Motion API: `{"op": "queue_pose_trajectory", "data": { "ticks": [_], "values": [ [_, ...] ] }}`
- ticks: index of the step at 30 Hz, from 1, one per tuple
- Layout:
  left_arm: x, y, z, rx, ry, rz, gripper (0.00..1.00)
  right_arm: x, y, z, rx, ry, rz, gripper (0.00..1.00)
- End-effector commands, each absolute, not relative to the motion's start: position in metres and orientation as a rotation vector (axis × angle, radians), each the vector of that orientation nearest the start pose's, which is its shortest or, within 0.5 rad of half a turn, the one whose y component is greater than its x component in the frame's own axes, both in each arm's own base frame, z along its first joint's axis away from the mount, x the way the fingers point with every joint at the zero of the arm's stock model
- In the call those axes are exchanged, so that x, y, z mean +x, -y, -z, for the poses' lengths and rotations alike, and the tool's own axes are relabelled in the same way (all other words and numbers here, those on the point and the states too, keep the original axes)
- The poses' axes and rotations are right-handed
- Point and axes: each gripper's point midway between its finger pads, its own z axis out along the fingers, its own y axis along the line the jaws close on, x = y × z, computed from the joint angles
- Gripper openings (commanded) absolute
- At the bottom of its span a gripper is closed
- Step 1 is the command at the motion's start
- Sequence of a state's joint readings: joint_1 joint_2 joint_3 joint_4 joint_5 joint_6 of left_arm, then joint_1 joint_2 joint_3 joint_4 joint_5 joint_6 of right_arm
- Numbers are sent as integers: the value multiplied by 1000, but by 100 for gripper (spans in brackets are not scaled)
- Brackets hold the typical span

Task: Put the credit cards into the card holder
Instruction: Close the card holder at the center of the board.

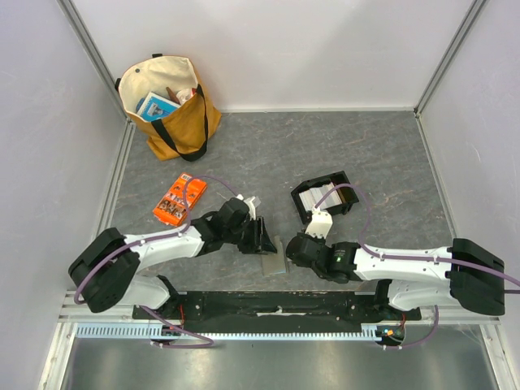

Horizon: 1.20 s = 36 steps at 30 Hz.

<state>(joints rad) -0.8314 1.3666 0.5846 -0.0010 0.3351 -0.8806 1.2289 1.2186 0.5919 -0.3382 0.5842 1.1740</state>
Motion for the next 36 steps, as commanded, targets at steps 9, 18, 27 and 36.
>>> {"op": "queue_pose_trajectory", "data": {
  "ticks": [9, 18, 27, 36],
  "values": [
    [164, 276, -68, 164, -2579, 953, 32, 166, -257, -77, 173, -2305, -452, 0],
    [164, 269, -68, 151, -2569, 919, 24, 164, -256, -77, 173, -2312, -463, 0],
    [162, 265, -64, 153, -2580, 902, 10, 165, -255, -80, 179, -2302, -469, 0],
    [162, 281, -63, 270, -2572, 973, 9, 165, -256, -82, 172, -2302, -471, 0]
  ]
}}
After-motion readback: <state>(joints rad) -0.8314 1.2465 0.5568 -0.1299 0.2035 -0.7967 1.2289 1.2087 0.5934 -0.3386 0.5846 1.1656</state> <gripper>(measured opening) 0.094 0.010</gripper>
